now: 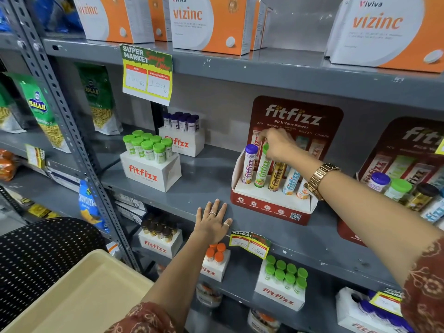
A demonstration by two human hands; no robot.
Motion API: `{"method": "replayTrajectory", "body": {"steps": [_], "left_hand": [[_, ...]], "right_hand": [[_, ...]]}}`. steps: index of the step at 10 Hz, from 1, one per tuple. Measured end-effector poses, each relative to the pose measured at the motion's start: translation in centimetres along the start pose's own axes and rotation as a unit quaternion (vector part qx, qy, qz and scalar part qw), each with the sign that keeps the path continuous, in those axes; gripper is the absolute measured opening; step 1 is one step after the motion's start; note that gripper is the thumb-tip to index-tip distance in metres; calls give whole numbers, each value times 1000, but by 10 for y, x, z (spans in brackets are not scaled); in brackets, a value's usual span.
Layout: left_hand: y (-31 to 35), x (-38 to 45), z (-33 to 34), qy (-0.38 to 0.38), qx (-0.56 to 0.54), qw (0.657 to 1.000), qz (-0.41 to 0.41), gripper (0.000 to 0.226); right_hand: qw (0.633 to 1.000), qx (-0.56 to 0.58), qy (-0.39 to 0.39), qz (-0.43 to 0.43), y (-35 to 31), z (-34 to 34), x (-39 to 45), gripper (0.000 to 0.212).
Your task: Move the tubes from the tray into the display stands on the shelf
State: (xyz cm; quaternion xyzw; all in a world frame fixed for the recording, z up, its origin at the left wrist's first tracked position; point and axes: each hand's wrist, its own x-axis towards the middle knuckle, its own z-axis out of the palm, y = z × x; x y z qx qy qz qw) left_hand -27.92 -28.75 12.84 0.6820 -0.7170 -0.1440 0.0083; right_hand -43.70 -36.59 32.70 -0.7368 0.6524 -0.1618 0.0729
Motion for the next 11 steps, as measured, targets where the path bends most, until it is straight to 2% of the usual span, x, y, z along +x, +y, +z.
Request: {"method": "replayTrajectory", "body": {"steps": [3,4,6,8,9,10,11], "left_hand": [[1,-2,-2,-5,7,1000,-4,57],[2,-2,-2,-8,7,1000,-3,57],[1,-2,-2,-5,3,1000,-2,57],[-1,0,0,-4,1,1000,3,57],[-2,1,1,-21,6,1000,5,57],[-1,0,-4,-8,-3,1000,10,57],[5,-6,-17,96,-63,992,60,55]], "right_hand": [[998,-50,-22,-40,2,8,6,78],[997,-49,-31,-41,5,14,7,82],[997,-55,-43,-40,8,18,11,82],[995,-76,-34,-63,9,10,-10,71],[993,-63,34,-92,10,10,-33,48],[986,-73,94,-119,12,10,-50,41],[961,-115,198,-153,18,9,-76,26]]}}
